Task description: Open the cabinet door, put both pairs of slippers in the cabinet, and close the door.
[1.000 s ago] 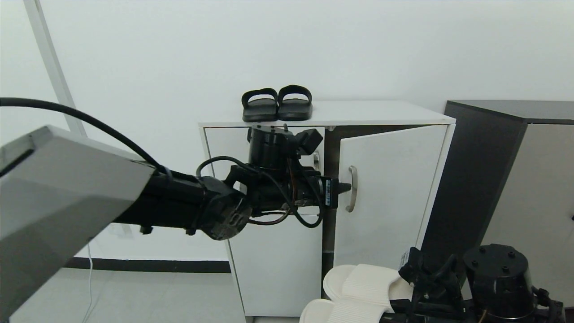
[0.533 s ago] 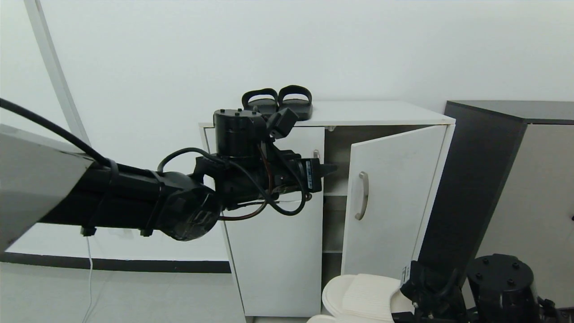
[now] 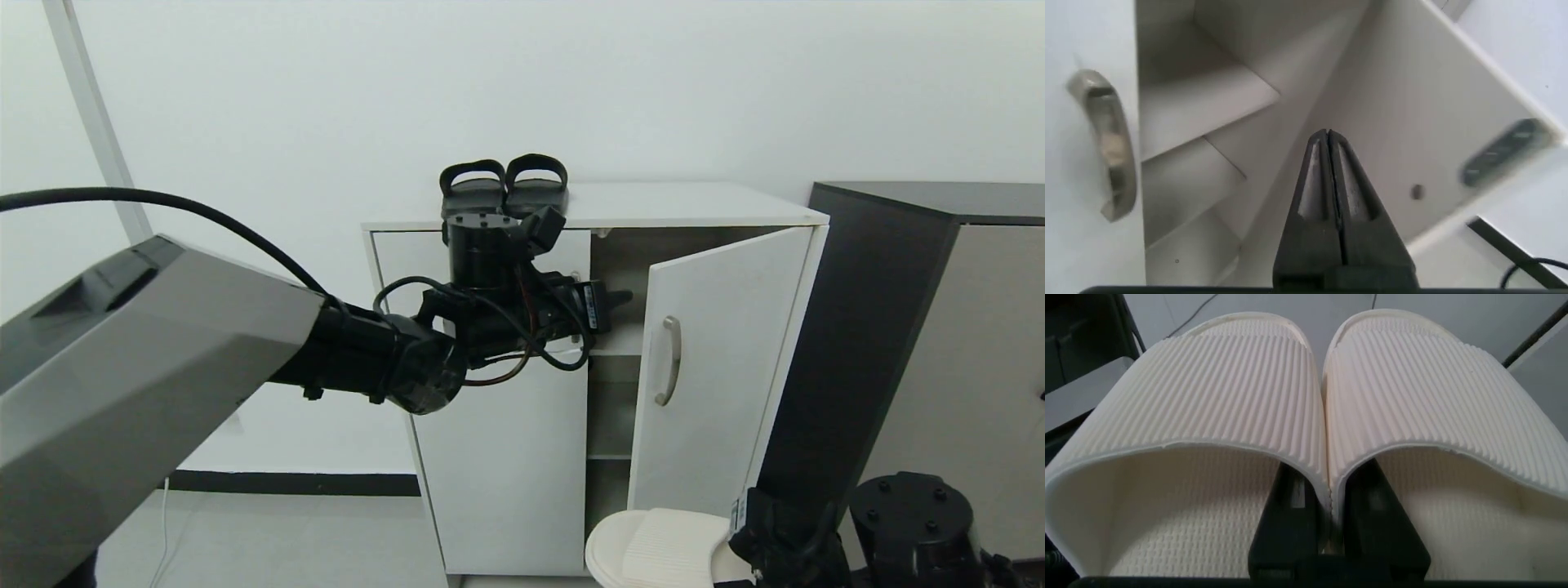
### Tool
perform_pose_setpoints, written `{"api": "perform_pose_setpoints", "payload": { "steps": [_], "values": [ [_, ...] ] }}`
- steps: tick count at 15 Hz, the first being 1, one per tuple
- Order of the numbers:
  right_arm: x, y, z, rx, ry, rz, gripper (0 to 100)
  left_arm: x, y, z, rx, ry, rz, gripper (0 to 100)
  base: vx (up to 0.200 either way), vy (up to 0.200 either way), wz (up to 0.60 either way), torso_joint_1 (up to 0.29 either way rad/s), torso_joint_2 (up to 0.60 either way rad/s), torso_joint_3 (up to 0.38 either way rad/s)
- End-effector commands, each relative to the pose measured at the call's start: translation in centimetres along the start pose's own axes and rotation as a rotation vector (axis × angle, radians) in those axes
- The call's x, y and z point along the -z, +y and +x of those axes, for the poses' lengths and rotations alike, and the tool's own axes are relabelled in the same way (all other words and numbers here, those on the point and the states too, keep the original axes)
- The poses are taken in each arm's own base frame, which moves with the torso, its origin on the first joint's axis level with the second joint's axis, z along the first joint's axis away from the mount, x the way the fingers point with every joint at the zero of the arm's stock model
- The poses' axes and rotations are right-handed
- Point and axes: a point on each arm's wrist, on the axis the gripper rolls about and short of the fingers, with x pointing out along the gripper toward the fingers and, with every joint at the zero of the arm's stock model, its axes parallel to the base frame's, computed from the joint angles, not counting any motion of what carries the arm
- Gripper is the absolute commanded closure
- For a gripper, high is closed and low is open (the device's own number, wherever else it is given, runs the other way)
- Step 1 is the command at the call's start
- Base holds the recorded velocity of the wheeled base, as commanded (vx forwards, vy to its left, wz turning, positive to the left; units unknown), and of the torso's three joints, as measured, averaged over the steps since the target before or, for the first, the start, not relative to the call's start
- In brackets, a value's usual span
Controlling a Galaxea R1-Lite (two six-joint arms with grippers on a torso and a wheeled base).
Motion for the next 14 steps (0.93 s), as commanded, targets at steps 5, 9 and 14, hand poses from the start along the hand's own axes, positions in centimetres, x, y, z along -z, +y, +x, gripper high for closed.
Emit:
{"api": "perform_pose_setpoints", "payload": {
  "steps": [5, 9, 14],
  "values": [
    [0.4, 0.6, 0.1, -0.023, 0.019, -0.007, 100, 2.2, -3.0, 2.0, 0.037, 0.001, 0.014, 100, -0.200, 0.000, 0.00, 0.000, 0.00, -0.003],
    [0.7, 0.6, 0.0, -0.025, 0.029, -0.023, 100, 2.8, -6.1, 2.5, 0.110, -0.003, 0.032, 100, -0.100, 0.000, 0.00, 0.002, 0.00, 0.000],
    [-0.7, -2.9, 1.1, 0.142, -0.014, 0.030, 100, -0.4, -5.2, 0.1, -0.121, -0.195, 0.047, 100, 0.000, 0.000, 0.00, 0.000, 0.00, 0.000]
  ]
}}
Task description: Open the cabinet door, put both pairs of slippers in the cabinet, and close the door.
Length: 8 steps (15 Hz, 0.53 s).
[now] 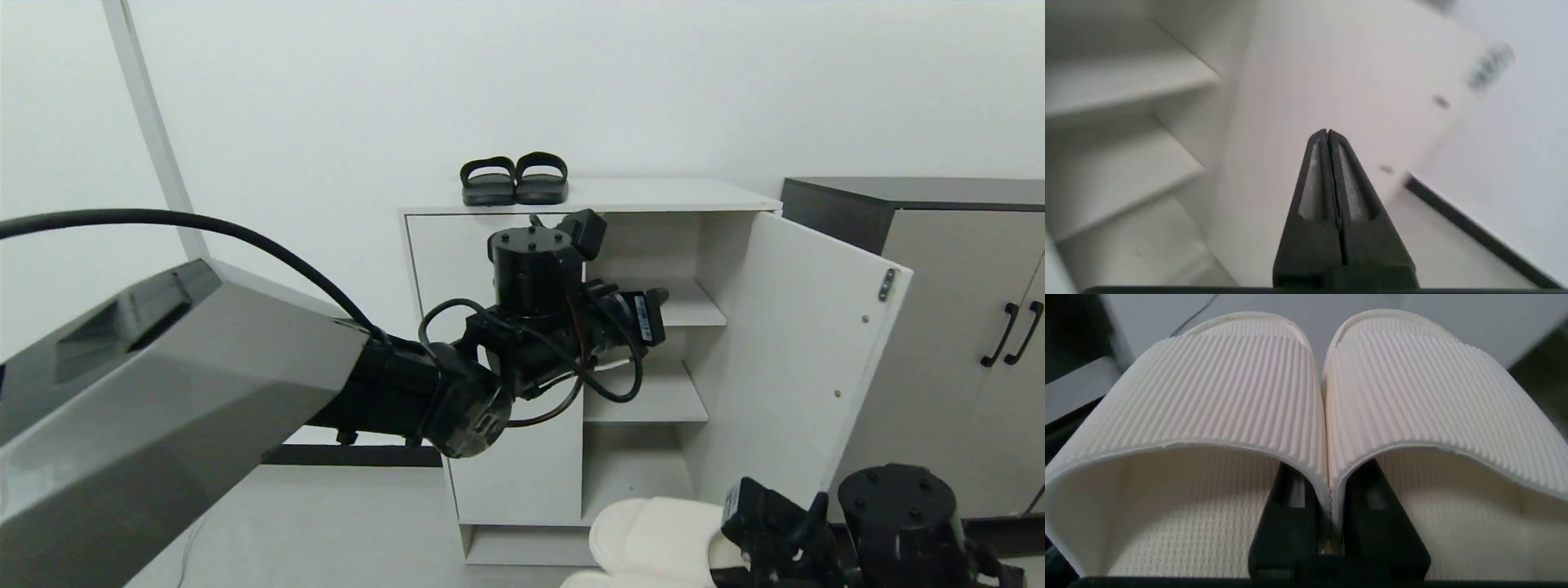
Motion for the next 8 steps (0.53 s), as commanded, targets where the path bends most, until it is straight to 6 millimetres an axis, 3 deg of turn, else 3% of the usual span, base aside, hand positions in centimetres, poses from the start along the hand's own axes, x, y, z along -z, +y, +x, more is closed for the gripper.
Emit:
{"api": "perform_pose_setpoints", "payload": {
  "steps": [1, 3, 4, 5, 6, 8],
  "values": [
    [-0.8, -2.8, 1.3, 0.163, -0.018, 0.055, 100, -3.2, -0.3, -2.6, -0.107, -0.106, 0.033, 100, 0.000, 0.000, 0.00, 0.000, 0.00, 0.000],
    [-2.2, -4.7, 3.8, 0.353, -0.058, 0.154, 100, -5.8, -0.2, -6.4, -0.213, -0.157, 0.158, 100, 0.000, 0.000, 0.00, 0.000, 0.00, 0.000],
    [-3.1, -5.9, 5.8, 0.519, -0.092, 0.201, 100, -6.8, -0.9, -10.1, -0.268, -0.168, 0.233, 100, 0.000, 0.000, 0.00, 0.000, 0.00, 0.000],
    [-3.5, -6.5, 6.7, 0.597, -0.108, 0.210, 100, -7.1, -1.5, -12.2, -0.295, -0.175, 0.257, 100, 0.000, 0.000, 0.00, 0.000, 0.00, 0.000],
    [-4.0, -7.4, 8.0, 0.718, -0.134, 0.224, 100, -7.2, -2.3, -16.5, -0.382, -0.178, 0.303, 100, 0.000, 0.000, 0.00, 0.000, 0.00, 0.000],
    [-4.8, -8.3, 9.0, 0.807, -0.168, 0.241, 100, -6.7, -3.2, -22.9, -0.528, -0.196, 0.351, 100, 0.000, 0.000, 0.00, 0.000, 0.00, 0.000]
  ]
}}
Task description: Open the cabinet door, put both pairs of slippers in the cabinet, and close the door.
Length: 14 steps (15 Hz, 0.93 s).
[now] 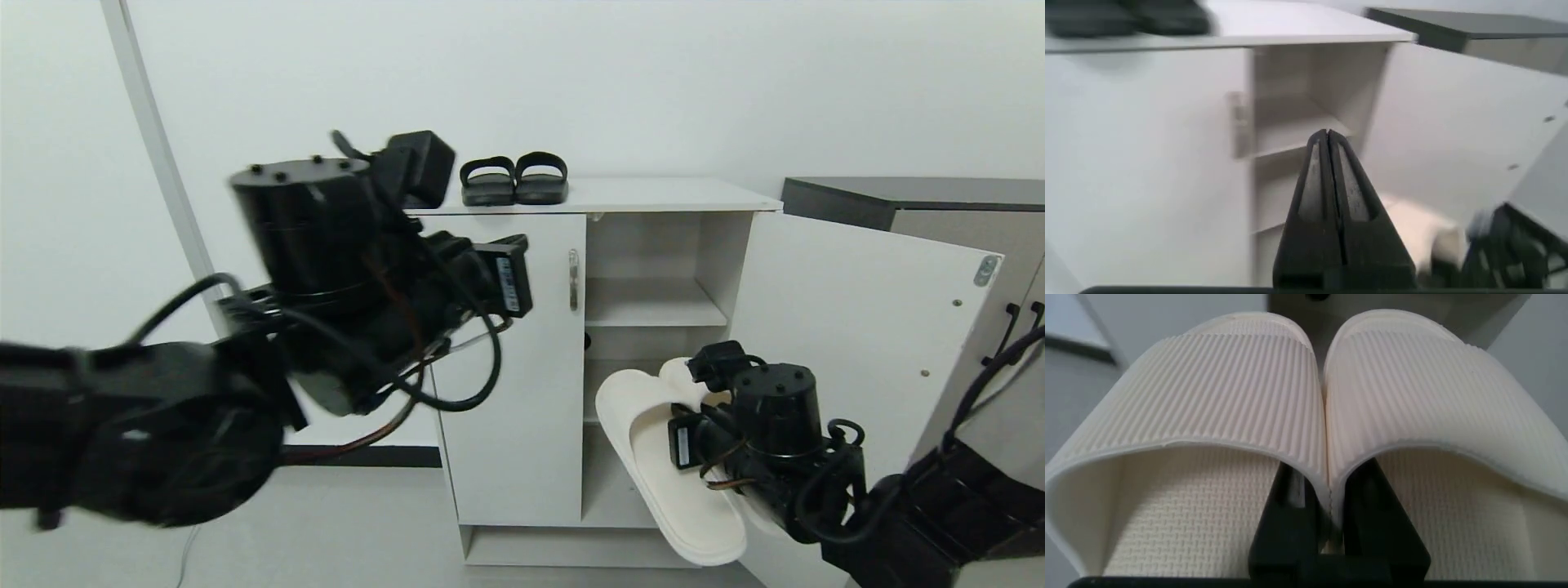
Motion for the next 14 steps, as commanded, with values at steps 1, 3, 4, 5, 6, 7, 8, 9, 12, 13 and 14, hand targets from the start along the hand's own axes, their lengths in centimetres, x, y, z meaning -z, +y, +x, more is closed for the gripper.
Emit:
{"api": "perform_pose_setpoints", "payload": {
  "steps": [1, 3, 4, 5, 6, 7, 8, 9, 12, 13, 14],
  "values": [
    [1.0, 0.7, 2.2, 0.040, 0.016, -0.002, 100, -1.4, 4.2, -12.9, -0.242, -0.055, 0.082, 100, 0.000, 0.000, 0.00, 0.000, 0.00, 0.000],
    [0.9, 0.6, 2.5, 0.082, 0.004, 0.003, 100, 0.3, 6.6, -19.2, -0.392, -0.051, 0.090, 100, 0.000, 0.000, 0.00, 0.000, 0.00, 0.000],
    [0.8, 0.5, 2.6, 0.092, 0.000, 0.007, 100, 1.8, 7.1, -22.4, -0.448, -0.063, 0.089, 100, 0.000, 0.000, 0.00, 0.000, 0.00, 0.000],
    [0.8, 0.3, 2.6, 0.098, 0.002, 0.010, 100, 3.1, 7.4, -24.9, -0.535, -0.078, 0.094, 100, 0.000, 0.000, 0.00, 0.000, 0.00, 0.000],
    [0.9, 0.3, 2.6, 0.098, 0.004, 0.010, 100, 4.2, 7.4, -27.2, -0.612, -0.097, 0.101, 100, 0.000, 0.000, 0.00, 0.000, 0.00, 0.000],
    [1.0, 0.2, 2.6, 0.100, 0.008, 0.008, 100, 5.5, 7.2, -29.2, -0.683, -0.108, 0.106, 100, 0.000, 0.000, 0.00, 0.000, 0.00, 0.000],
    [1.1, 0.2, 2.6, 0.101, 0.011, 0.007, 100, 6.8, 6.7, -31.0, -0.743, -0.120, 0.111, 100, 0.000, 0.000, 0.00, 0.000, 0.00, 0.000],
    [1.2, 0.2, 2.6, 0.100, 0.017, 0.004, 100, 7.8, 6.1, -32.3, -0.803, -0.123, 0.116, 100, 0.000, 0.000, 0.00, 0.000, 0.00, 0.000],
    [1.7, 0.3, 2.8, 0.101, 0.029, -0.002, 100, 10.6, 5.6, -33.5, -0.839, -0.087, 0.117, 100, 0.000, 0.000, 0.00, 0.000, 0.00, 0.000],
    [1.7, 0.2, 2.7, 0.102, 0.032, -0.003, 100, 11.7, 5.8, -33.3, -0.799, -0.068, 0.127, 100, 0.000, 0.000, 0.00, 0.000, 0.00, 0.000],
    [1.7, 0.3, 2.7, 0.100, 0.030, -0.003, 100, 13.2, 5.9, -33.4, -0.681, -0.046, 0.165, 100, 0.000, 0.000, 0.00, 0.000, 0.00, 0.000]
  ]
}}
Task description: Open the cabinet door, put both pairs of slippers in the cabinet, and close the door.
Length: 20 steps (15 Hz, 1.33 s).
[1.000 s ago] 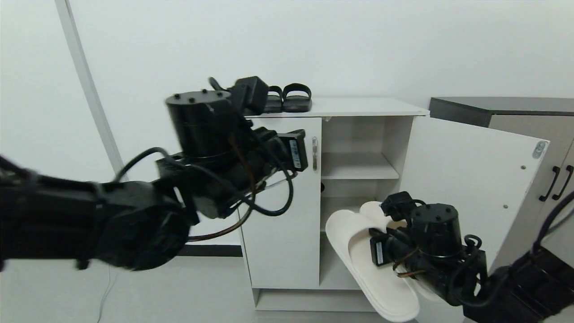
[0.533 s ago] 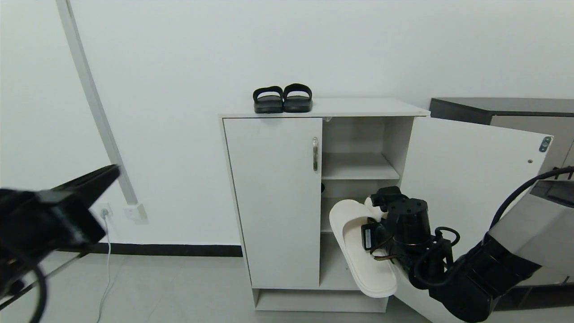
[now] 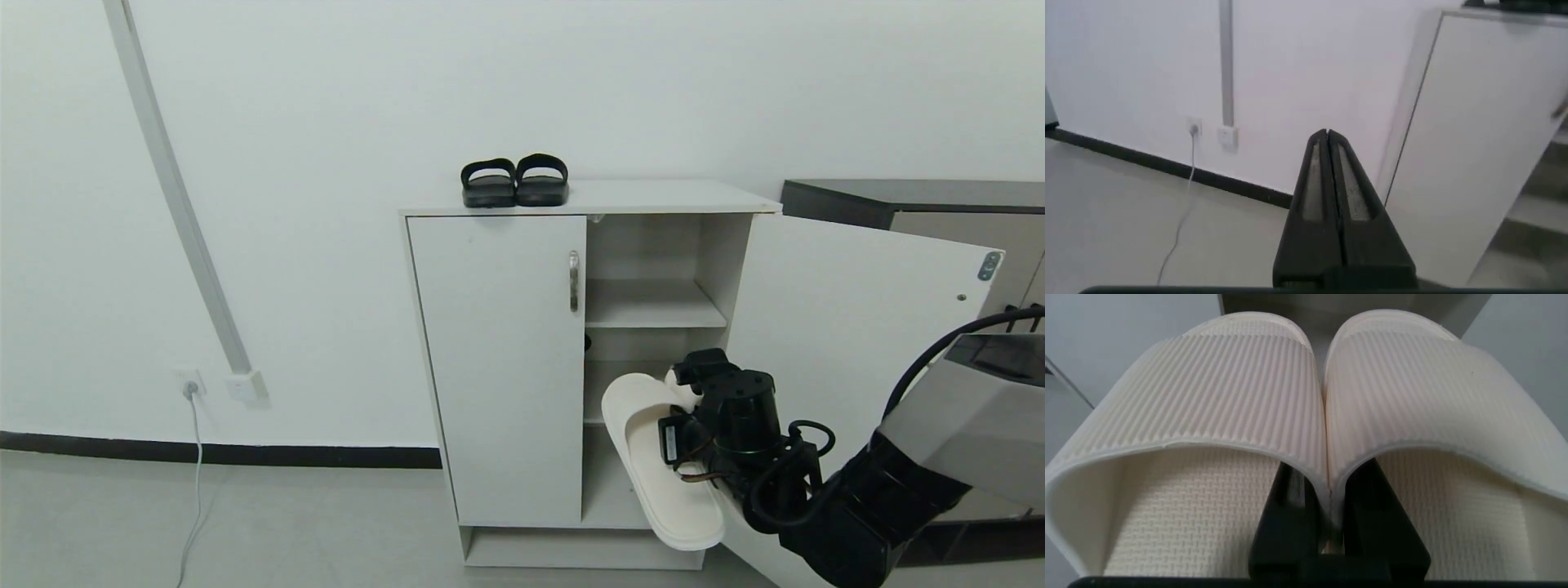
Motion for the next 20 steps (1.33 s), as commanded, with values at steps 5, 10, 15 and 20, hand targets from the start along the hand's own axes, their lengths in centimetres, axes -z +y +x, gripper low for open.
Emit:
{"api": "perform_pose_setpoints", "payload": {
  "steps": [5, 10, 15, 20],
  "values": [
    [0.4, 0.2, 0.3, -0.002, 0.008, -0.005, 100, 3.9, -0.4, -0.7, 0.252, -0.027, 0.028, 100, 0.000, 0.000, 0.00, 0.000, 0.00, 0.000],
    [0.4, 1.2, 0.2, -0.026, 0.001, -0.010, 100, 4.3, -0.6, -0.8, 0.347, 0.017, 0.013, 100, 0.000, 0.000, 0.00, 0.000, 0.00, 0.000],
    [-1.2, 2.8, 1.3, 0.075, 0.005, 0.124, 100, 4.3, -0.6, -0.8, 0.343, 0.020, -0.005, 100, 0.000, 0.000, 0.00, 0.000, 0.00, 0.000],
    [-0.3, 3.7, 1.8, 0.104, 0.050, 0.124, 100, 4.3, -0.6, -0.8, 0.343, 0.020, -0.005, 100, 0.000, -0.040, 0.00, 0.000, 0.00, 0.001]
  ]
}}
